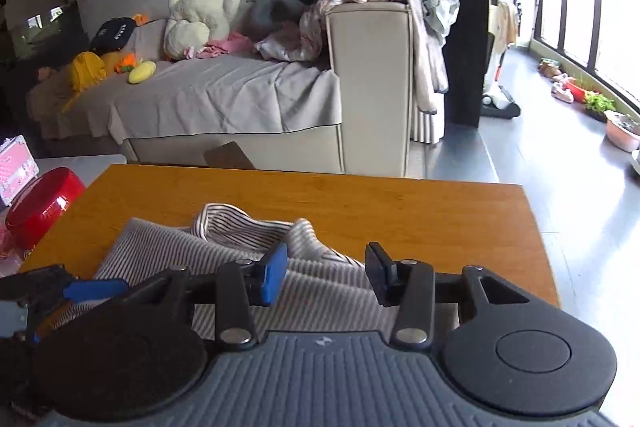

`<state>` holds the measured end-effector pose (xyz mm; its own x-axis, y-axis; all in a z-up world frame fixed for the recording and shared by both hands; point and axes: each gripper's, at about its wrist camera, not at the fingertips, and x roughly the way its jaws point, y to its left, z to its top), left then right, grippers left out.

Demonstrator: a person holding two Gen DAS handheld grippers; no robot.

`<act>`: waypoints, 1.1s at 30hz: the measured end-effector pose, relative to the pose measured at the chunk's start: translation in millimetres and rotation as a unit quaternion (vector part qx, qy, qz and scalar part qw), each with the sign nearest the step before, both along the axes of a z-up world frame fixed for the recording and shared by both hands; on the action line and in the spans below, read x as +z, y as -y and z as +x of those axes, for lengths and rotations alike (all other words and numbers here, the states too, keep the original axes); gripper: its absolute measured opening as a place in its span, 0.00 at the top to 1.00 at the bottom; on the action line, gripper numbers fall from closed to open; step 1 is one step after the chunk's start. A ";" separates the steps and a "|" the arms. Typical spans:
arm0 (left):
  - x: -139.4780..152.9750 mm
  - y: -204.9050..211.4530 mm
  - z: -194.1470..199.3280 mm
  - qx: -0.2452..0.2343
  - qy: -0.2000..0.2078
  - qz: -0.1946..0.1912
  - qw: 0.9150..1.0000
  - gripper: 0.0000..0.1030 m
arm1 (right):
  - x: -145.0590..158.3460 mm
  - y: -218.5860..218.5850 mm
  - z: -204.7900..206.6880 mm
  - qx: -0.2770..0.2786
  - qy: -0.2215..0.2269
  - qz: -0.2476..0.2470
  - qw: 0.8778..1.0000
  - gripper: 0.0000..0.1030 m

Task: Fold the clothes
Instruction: 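Grasp the folded sweater edge with the right gripper while the left gripper pinches the other edge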

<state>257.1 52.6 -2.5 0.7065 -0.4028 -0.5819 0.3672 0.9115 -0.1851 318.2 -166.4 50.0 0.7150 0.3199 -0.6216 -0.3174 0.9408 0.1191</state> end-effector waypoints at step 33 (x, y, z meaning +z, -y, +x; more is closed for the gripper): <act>101.6 -51.1 -79.9 0.032 0.057 -0.067 0.996 0.03 | 53.2 43.7 -218.9 0.069 0.054 0.038 0.995 0.68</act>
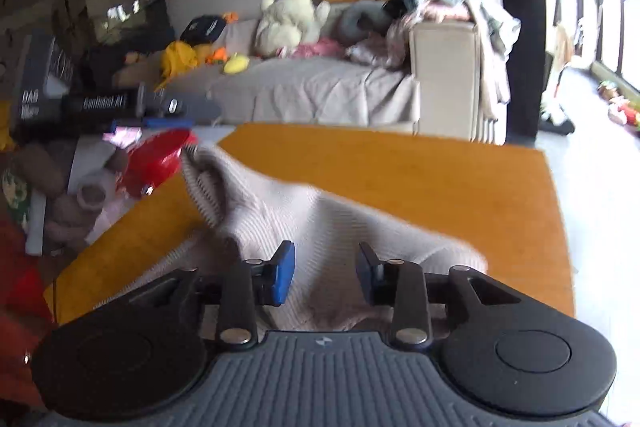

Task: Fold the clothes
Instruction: 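Grasp the folded sweater edge with the right gripper while the left gripper pinches the other edge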

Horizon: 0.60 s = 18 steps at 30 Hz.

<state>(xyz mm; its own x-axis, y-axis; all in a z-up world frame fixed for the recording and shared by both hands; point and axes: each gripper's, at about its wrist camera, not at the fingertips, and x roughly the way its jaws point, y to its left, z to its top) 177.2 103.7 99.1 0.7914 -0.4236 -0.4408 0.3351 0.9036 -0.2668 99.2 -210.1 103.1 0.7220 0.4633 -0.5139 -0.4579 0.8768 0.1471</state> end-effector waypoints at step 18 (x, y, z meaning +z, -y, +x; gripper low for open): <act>-30.2 -56.3 -21.8 -0.011 -0.129 0.001 0.992 0.07 | -31.7 64.1 7.4 -0.113 -0.087 0.027 0.989 0.24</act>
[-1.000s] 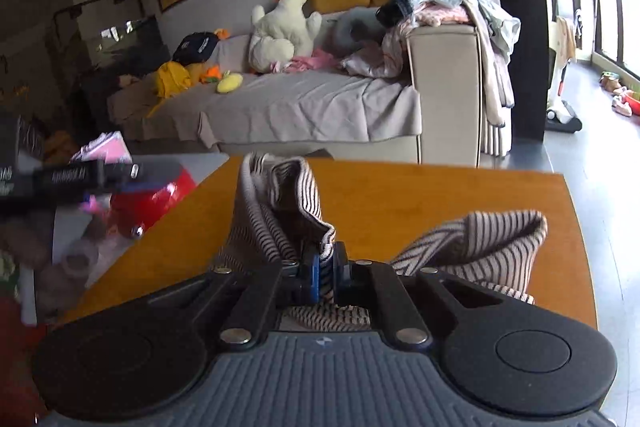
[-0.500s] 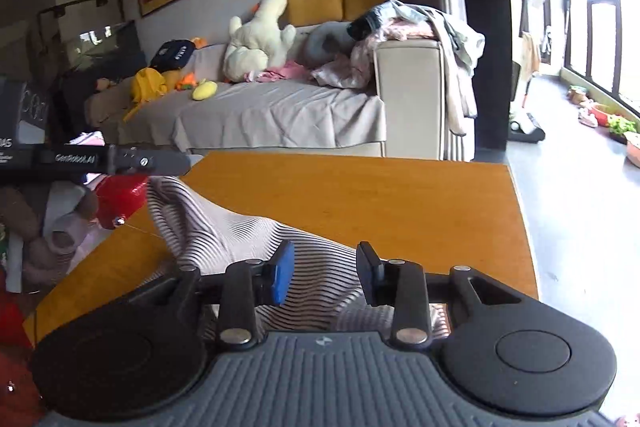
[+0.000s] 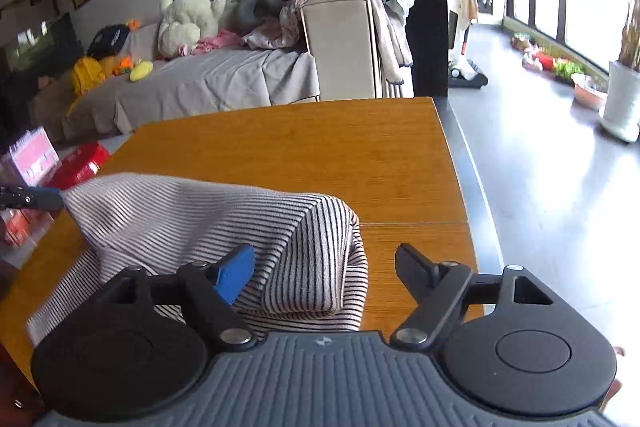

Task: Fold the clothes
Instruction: 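Grasp the folded sweater edge with the right gripper while the left gripper pinches the other edge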

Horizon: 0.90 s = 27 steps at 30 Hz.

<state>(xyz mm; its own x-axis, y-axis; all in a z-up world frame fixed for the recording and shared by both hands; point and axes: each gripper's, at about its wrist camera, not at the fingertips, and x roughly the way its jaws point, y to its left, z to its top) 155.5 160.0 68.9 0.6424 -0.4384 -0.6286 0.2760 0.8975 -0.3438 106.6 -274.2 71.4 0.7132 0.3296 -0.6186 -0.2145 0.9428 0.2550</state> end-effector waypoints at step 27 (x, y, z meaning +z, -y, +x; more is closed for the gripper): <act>7.4 15.7 89.8 0.002 0.008 -0.038 0.999 0.69 | -0.4 -57.3 125.6 0.042 0.044 0.077 0.995 0.77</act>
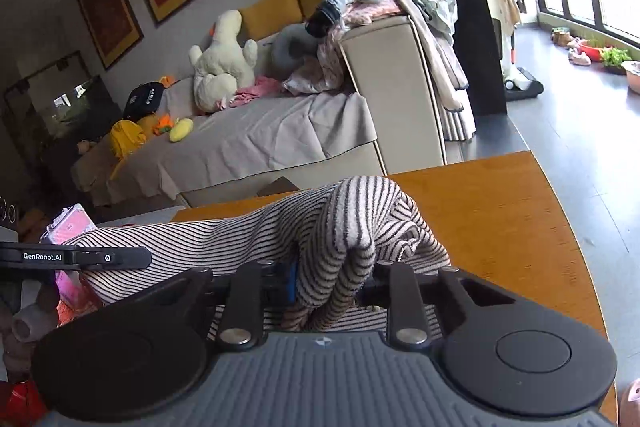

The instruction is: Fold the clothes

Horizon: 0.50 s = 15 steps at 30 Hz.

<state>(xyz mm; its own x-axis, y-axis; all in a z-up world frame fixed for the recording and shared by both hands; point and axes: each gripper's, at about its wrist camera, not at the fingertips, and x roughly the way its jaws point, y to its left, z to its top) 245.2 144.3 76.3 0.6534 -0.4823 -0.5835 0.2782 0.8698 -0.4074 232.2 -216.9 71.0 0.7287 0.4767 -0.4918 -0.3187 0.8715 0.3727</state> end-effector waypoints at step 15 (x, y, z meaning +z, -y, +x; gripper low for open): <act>-53.9 23.8 -106.8 -0.016 -0.060 0.040 0.997 0.52 | -49.2 20.8 -87.9 -0.016 -0.045 -0.098 0.994 0.45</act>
<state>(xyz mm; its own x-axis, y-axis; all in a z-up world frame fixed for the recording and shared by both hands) 138.4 120.5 22.5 0.5610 -0.4505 -0.6945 0.2600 0.8924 -0.3689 144.3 -237.7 21.8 0.6899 0.3434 -0.6372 -0.2630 0.9391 0.2213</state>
